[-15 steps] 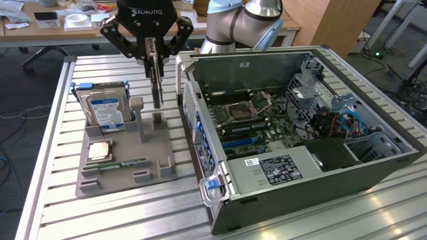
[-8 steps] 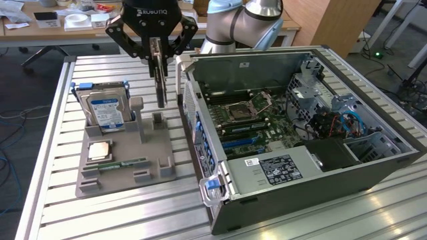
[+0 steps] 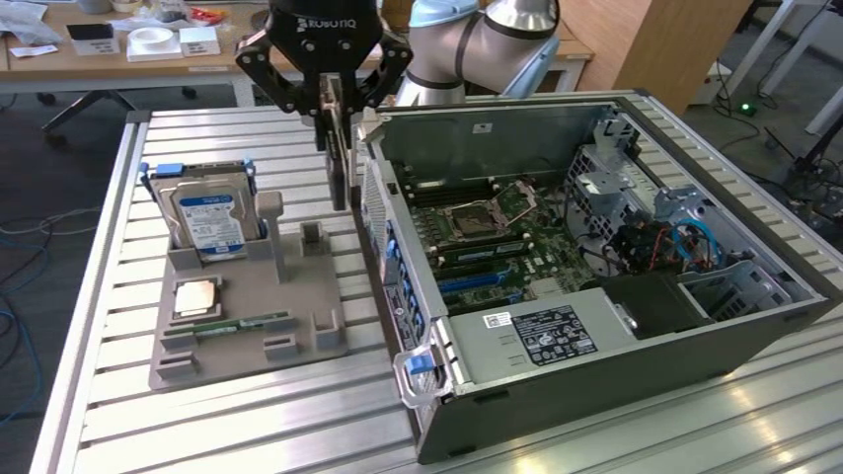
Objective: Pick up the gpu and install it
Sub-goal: 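Pick up the gpu and move the gpu toward the slot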
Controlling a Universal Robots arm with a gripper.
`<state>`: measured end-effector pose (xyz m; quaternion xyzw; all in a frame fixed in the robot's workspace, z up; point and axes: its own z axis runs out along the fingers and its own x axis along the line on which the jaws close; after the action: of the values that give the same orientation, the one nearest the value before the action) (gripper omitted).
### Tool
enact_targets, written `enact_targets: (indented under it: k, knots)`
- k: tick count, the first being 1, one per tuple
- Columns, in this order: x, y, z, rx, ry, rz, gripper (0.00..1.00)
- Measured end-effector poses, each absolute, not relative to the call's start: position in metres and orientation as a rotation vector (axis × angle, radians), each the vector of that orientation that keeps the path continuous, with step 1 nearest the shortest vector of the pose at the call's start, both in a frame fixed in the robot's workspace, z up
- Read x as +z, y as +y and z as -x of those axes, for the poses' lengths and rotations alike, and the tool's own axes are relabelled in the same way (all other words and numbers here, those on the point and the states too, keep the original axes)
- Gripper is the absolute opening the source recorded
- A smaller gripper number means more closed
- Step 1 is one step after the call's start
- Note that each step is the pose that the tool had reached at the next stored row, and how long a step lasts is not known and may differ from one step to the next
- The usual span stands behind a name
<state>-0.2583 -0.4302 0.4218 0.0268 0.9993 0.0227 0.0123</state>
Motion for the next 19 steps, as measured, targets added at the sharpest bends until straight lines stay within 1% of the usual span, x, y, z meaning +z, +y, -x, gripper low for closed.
enact_targets:
  k: [19]
  knots:
    - [0.422, -0.43, 0.197, 0.071, 3.115, -0.084, 0.27]
